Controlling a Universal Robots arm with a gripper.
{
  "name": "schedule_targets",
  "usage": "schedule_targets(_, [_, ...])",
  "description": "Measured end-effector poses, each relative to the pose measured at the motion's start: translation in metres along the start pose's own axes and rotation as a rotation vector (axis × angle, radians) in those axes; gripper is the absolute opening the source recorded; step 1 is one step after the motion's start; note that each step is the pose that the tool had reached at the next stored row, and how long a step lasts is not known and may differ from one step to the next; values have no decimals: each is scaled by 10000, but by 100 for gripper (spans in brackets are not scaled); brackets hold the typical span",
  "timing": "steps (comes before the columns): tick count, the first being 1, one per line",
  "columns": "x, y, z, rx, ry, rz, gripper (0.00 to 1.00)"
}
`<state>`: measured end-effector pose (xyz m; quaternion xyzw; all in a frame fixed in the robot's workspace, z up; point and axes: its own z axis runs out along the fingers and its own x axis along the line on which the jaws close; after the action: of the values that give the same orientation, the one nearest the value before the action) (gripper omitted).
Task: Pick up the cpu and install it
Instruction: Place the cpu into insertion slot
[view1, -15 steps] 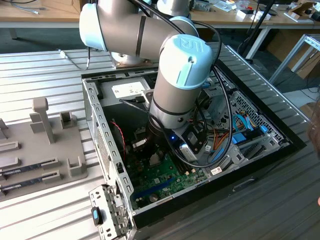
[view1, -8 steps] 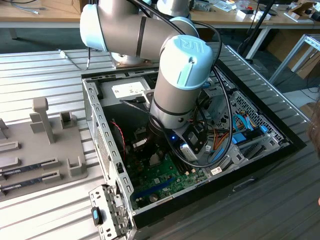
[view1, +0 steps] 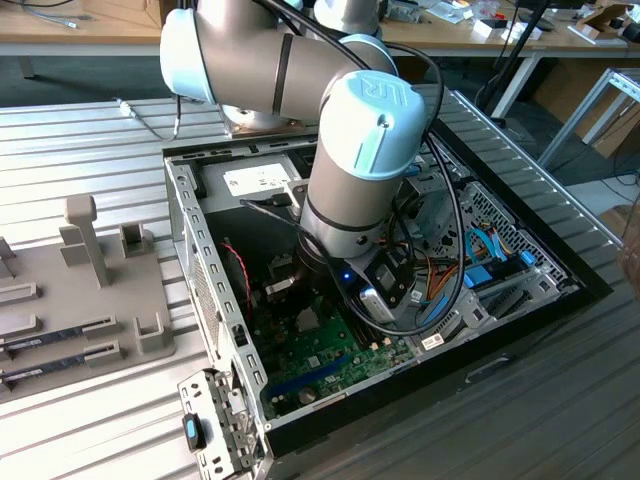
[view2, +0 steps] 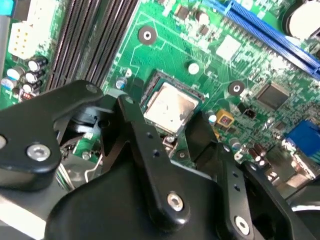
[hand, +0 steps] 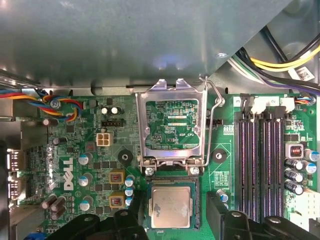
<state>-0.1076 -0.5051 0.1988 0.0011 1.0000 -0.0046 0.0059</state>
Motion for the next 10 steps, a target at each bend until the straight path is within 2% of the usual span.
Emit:
schedule_targets(8, [-1, 0, -2, 6, 0, 1, 61])
schedule_targets(10, [-3, 0, -24, 16, 1, 0, 61])
